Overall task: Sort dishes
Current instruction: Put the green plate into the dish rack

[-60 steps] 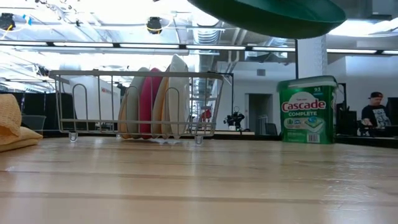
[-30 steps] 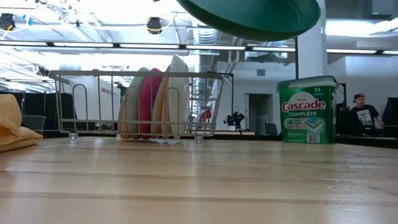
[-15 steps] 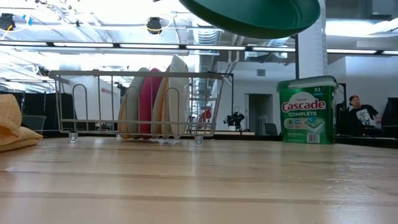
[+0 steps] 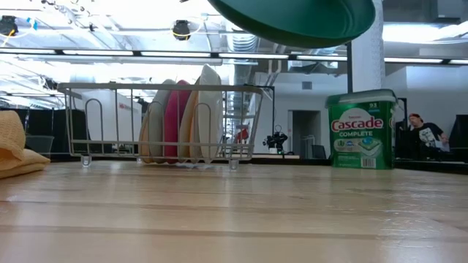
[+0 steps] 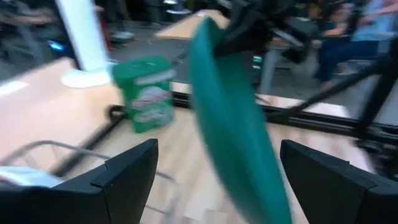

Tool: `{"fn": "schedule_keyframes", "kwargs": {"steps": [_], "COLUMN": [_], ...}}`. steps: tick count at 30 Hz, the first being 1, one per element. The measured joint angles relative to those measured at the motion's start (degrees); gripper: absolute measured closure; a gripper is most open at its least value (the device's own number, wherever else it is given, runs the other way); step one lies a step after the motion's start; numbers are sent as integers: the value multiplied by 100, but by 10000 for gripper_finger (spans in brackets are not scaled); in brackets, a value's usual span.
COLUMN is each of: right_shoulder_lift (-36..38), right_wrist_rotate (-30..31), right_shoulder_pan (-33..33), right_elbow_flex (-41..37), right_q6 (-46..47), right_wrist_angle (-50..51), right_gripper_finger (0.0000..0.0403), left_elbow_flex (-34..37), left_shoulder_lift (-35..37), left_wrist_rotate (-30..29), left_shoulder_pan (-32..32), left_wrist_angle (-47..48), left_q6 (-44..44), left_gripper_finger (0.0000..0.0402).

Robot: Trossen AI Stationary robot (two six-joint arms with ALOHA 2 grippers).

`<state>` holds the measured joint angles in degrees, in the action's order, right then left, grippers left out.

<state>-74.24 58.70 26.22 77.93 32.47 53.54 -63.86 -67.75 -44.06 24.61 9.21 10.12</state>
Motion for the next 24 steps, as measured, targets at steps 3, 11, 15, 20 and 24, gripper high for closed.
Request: {"fn": "schedule_keyframes", "kwargs": {"steps": [3,11,15,20,24], "right_shoulder_lift": [0,0,-1,-2,-1], "right_wrist_rotate": [0,-2,2,36,178], "right_shoulder_pan": [0,0,0,0,0], "right_elbow_flex": [0,0,0,0,0], "right_q6": [1,-10,-15,-13,4], "right_wrist_angle": [-9,5,26,42,24], "right_gripper_finger": [403,403,403,403,403], "left_elbow_flex": [0,4,0,0,0], "left_shoulder_lift": [-172,-597,-617,-621,-655], "left_wrist_rotate": [158,149,38,-135,-161], "left_shoulder_pan": [-38,-388,-506,-493,-506], "left_wrist_angle": [-116,-751,-930,-882,-876], "left_q6": [80,51,107,133,135], "left_gripper_finger": [73,73,73,89,130]}}
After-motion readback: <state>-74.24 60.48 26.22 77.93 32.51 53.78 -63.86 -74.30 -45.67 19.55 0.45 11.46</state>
